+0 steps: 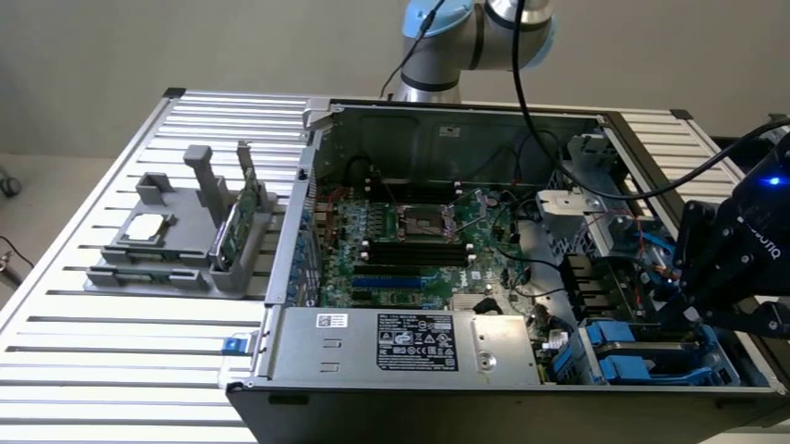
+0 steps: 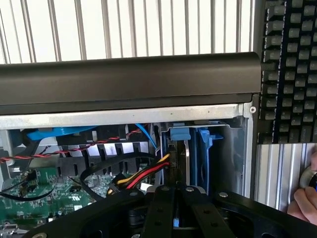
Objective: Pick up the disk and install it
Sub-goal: 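Insert the second disk wire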
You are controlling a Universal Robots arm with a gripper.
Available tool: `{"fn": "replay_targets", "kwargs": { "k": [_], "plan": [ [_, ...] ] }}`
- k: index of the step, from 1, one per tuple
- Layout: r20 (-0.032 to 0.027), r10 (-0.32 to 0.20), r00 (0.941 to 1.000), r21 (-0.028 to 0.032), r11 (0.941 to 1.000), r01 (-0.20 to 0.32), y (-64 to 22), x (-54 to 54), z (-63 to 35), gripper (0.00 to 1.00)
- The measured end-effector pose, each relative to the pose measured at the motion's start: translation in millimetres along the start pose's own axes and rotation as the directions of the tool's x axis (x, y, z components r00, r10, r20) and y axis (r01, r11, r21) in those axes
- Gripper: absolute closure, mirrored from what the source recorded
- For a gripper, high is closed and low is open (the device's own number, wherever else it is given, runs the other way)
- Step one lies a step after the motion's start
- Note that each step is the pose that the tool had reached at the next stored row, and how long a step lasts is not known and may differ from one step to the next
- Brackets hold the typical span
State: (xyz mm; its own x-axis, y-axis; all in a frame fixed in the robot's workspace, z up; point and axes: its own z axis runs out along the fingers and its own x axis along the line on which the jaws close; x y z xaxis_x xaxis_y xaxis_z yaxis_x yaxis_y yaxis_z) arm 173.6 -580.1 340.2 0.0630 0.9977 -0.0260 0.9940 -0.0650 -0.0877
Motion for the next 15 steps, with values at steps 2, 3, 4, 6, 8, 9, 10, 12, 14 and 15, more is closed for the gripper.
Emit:
{"fn": "replay_targets", "kwargs": {
  "k": [2, 3, 4, 6, 8, 9, 10, 12, 14, 15],
  "plan": [
    [-0.0034, 0.000, 1.0000, -0.0004, 1.0000, 0.000, -0.1, -0.5, 0.8, 0.89],
    [-0.0057, -0.001, 1.0000, -0.0008, 1.0000, 0.001, -0.1, -0.7, 1.4, 0.89],
    [-0.0077, -0.001, 1.0000, -0.0012, 1.0000, 0.001, -0.1, -0.9, 1.8, 0.89],
    [-0.0124, -0.002, 0.9999, -0.0019, 1.0000, 0.002, 0.0, -1.4, 2.5, 0.89],
    [-0.0169, -0.002, 0.9999, -0.0020, 1.0000, 0.002, 0.0, -1.8, 3.0, 0.89],
    [-0.0188, -0.002, 0.9998, -0.0020, 1.0000, 0.002, 0.0, -2.0, 3.2, 0.89],
    [-0.0202, -0.003, 0.9998, -0.0020, 1.0000, 0.002, 0.0, -2.3, 3.3, 0.89],
    [-0.0216, -0.003, 0.9998, -0.0019, 1.0000, 0.003, 0.1, -2.9, 3.3, 0.89],
    [-0.0239, -0.003, 0.9997, -0.0017, 1.0000, 0.003, 0.1, -3.8, 2.9, 0.89],
    [-0.0259, -0.003, 0.9997, -0.0017, 1.0000, 0.003, -0.1, -4.2, 2.0, 0.89]
  ]
}}
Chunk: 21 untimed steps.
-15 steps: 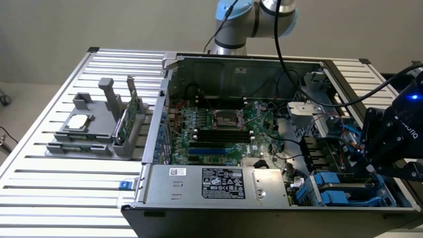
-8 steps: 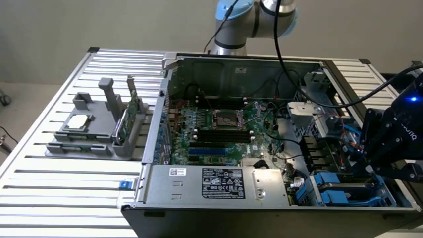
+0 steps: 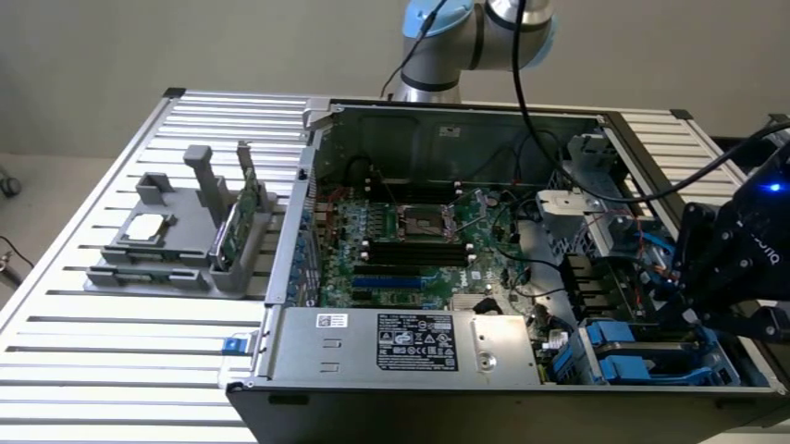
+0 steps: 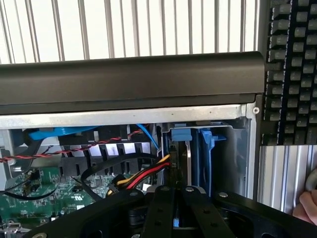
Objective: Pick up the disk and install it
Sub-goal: 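Insert the second disk wire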
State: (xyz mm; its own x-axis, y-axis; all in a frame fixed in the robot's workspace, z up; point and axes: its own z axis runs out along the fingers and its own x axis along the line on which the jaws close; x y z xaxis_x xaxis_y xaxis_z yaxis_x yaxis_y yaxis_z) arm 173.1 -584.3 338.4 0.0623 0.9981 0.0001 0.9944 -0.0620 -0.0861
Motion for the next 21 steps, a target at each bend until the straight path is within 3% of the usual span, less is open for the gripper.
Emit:
{"fn": "replay_targets", "kwargs": {
  "k": [4, 14, 21],
  "plan": [
    [-0.0047, 0.000, 1.0000, 0.0006, 1.0000, 0.000, -1.1, -1.7, -10.5, 0.89],
    [-0.0080, -0.001, 1.0000, 0.0044, 1.0000, 0.001, -4.5, -2.9, -41.8, 0.89],
    [-0.0086, -0.001, 1.0000, 0.0045, 1.0000, 0.001, -19.3, -0.9, -47.3, 0.88]
  ]
}}
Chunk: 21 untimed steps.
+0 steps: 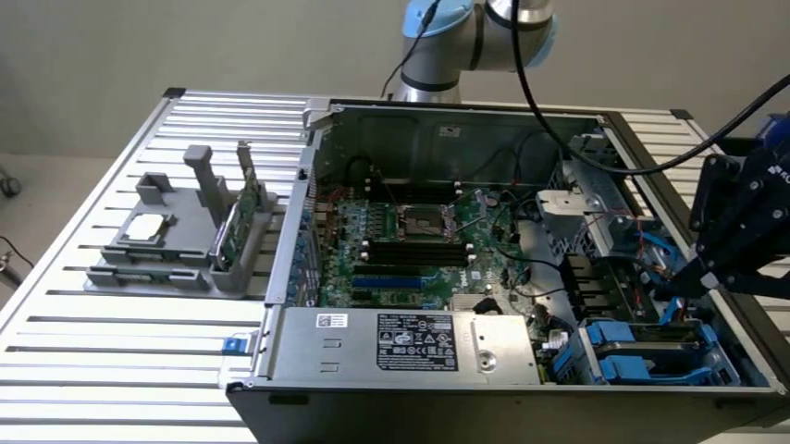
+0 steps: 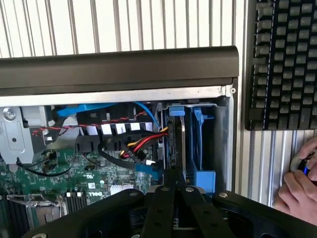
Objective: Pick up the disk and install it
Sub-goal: 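Insert the second disk wire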
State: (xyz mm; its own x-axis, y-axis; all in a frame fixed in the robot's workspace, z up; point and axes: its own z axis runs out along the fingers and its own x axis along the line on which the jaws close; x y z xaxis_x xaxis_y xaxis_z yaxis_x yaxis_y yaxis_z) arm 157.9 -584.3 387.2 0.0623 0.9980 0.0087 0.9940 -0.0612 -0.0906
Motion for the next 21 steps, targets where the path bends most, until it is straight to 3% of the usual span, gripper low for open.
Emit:
{"fn": "replay_targets", "kwargs": {
  "k": [4, 5, 12, 21],
  "plan": [
    [0.0000, 0.000, 1.0000, 0.0000, 1.0000, 0.000, -8.3, 4.5, 0.6, 0.82],
    [-0.0001, 0.000, 1.0000, 0.0000, 1.0000, 0.000, -10.1, 6.1, 0.8, 0.76],
    [-0.0001, 0.000, 1.0000, -0.0006, 1.0000, 0.000, -12.0, 9.9, 3.3, 0.76],
    [-0.0011, 0.000, 1.0000, -0.0124, 0.9999, 0.000, -11.3, 11.7, 11.6, 0.76]
  ]
}}
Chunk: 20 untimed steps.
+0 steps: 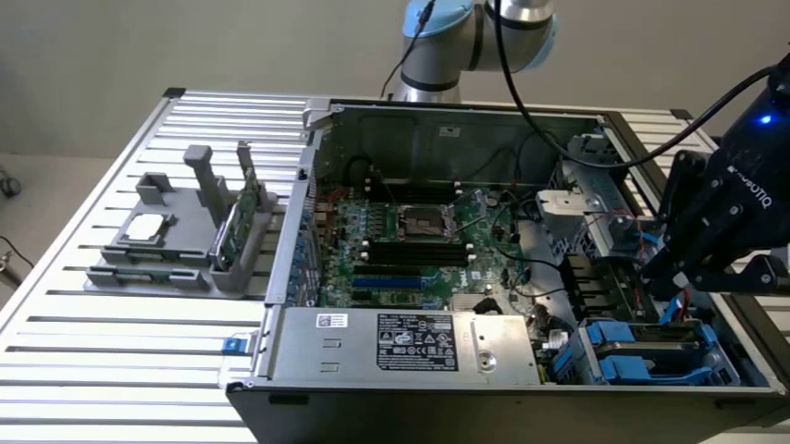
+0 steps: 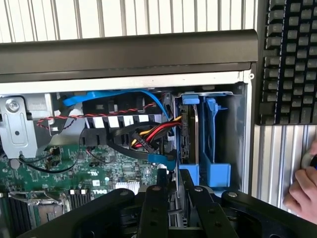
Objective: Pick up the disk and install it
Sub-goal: 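Insert the second disk wire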
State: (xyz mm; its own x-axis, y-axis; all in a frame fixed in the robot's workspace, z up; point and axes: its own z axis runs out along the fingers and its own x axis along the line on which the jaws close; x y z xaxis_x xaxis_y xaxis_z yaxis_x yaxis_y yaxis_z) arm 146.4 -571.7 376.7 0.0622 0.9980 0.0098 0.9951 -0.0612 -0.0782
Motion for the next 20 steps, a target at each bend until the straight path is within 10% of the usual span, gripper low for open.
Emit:
{"fn": "replay_targets", "kwargs": {
  "k": [20],
  "plan": [
    [0.0002, 0.000, 1.0000, -0.0041, 1.0000, 0.000, 4.1, 1.1, 10.3, 0.77]
  ]
}}
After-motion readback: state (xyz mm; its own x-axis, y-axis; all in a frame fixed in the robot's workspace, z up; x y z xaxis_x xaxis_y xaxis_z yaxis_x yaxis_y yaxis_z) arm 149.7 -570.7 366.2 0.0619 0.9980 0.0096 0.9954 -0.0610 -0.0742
